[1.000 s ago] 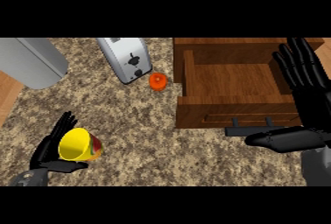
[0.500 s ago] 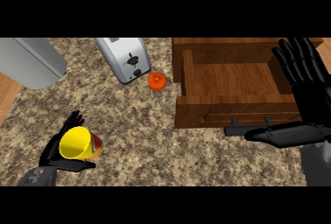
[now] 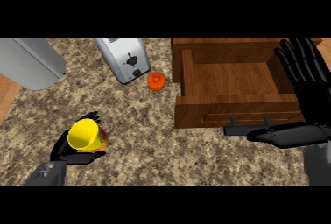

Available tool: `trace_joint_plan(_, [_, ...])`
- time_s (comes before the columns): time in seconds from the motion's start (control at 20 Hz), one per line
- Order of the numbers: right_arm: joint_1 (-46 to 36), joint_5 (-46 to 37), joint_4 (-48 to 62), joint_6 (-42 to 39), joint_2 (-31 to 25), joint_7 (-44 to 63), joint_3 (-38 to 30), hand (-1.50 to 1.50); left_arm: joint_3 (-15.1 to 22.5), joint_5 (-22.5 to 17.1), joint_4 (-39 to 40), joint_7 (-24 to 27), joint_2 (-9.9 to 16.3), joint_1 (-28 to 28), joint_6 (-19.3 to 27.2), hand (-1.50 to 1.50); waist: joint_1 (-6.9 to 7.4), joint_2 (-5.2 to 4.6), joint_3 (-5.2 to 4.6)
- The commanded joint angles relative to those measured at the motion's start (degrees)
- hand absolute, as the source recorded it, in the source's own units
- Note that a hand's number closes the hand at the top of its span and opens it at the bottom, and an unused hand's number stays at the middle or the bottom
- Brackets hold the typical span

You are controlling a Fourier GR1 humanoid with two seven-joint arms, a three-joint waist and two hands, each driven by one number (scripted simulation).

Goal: Pick up the cup, place it into the drawer and close the drawer

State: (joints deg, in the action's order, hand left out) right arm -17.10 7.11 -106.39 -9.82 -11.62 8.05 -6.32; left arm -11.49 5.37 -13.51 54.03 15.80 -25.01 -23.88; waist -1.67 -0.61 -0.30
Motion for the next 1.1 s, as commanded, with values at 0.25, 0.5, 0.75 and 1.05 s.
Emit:
trace_joint_plan(0.25, [2.4, -0.97, 0.23, -0.6, -0.5, -1.69, -0.41, -1.5, -0.92, 0.09, -5.19, 15.6, -1.9, 1.55, 7.61, 1.5, 0.23, -0.03, 0.02])
trace_joint_plan(0.5, [0.61, 1.06, 0.08, -0.86, -0.72, -1.08, -1.56, -1.5, -6.56, -3.82, -5.31, 14.09, -4.54, -0.79, 18.37, 1.5, 0.34, 0.06, 0.06])
trace_joint_plan(0.75, [0.44, 2.88, 0.43, -2.19, -1.87, -0.82, -2.92, -1.5, -11.92, -8.89, -6.35, 16.88, -10.05, -2.1, 22.6, 1.5, 0.32, 0.12, 0.1])
trace_joint_plan(1.05, [0.38, 1.49, 0.79, -1.21, -1.63, -0.08, -2.49, -1.5, -7.62, -7.88, -10.84, 11.24, -10.1, -8.47, 13.35, 1.5, 1.09, 0.56, 0.25])
